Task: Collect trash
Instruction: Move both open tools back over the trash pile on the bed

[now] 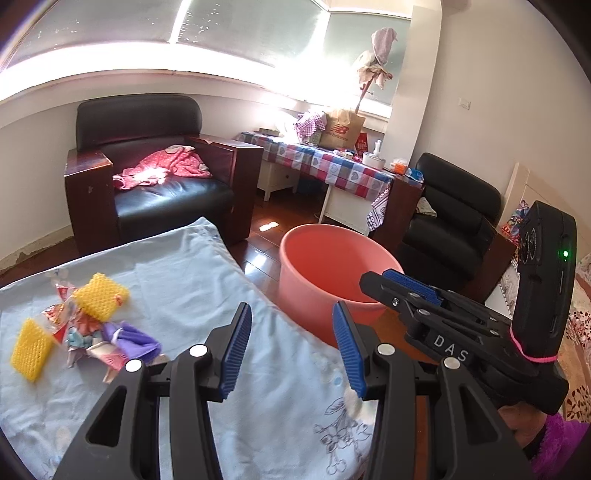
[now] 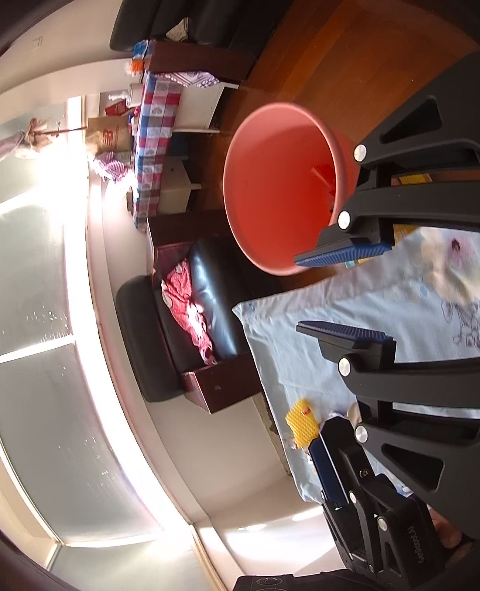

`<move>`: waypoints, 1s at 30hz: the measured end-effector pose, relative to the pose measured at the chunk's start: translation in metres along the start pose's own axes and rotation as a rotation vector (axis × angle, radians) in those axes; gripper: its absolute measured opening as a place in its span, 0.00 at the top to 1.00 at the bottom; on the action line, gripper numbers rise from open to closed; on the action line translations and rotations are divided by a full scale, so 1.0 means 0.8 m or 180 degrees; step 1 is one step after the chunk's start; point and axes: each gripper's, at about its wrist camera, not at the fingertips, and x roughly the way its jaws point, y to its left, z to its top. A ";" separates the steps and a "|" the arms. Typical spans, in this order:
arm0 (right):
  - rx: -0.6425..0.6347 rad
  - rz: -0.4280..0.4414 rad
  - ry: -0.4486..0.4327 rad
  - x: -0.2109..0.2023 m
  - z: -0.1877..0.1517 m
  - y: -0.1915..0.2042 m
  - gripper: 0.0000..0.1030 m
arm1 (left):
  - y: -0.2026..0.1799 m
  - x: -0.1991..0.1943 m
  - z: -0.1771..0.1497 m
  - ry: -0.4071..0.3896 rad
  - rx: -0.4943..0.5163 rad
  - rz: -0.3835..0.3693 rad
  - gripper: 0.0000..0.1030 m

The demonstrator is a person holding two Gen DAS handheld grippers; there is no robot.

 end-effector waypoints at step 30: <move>-0.0361 0.0485 0.0434 0.054 -0.036 0.111 0.70 | 0.215 -0.071 -0.054 0.0040 -0.0614 0.1022 0.56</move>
